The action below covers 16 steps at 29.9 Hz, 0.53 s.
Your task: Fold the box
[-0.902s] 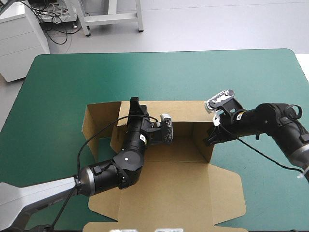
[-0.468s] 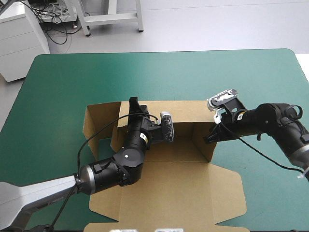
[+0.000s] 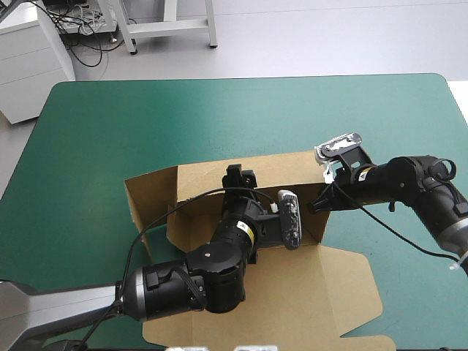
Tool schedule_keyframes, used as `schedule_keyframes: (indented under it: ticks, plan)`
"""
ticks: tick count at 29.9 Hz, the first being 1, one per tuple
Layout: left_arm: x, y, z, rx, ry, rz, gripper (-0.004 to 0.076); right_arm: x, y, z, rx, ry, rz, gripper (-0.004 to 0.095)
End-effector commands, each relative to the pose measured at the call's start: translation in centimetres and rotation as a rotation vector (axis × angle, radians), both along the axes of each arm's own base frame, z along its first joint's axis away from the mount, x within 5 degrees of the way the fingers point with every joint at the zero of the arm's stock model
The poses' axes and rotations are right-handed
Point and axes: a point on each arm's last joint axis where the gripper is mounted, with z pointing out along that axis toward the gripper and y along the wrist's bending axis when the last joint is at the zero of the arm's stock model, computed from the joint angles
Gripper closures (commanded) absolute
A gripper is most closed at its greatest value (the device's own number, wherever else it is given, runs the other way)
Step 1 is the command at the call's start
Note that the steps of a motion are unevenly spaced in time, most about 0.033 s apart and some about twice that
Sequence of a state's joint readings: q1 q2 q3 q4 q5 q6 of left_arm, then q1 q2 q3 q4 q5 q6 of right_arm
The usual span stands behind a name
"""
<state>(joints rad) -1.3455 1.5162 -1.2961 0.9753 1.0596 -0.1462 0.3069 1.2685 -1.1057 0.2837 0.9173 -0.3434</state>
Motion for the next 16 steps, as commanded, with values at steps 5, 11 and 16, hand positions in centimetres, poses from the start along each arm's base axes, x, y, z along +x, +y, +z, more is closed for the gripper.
schedule_keyframes:
  ticks: [5, 11, 16]
  plan:
    - [-5.3, -0.4, 5.4, -0.049, -0.031, -0.101, 0.0170, -0.1, -0.1, 1.6, 0.006, -0.087, -0.004, 0.0930]
    - [-5.8, -0.2, 9.3, -0.150, 0.022, -0.140, 0.0762, -0.1, -0.2, 1.6, 0.002, -0.083, -0.002, 0.0930]
    - [-3.7, 1.4, 13.3, -0.236, 0.065, -0.126, 0.0730, -0.2, -0.2, 1.6, 0.001, -0.079, -0.001, 0.0930]
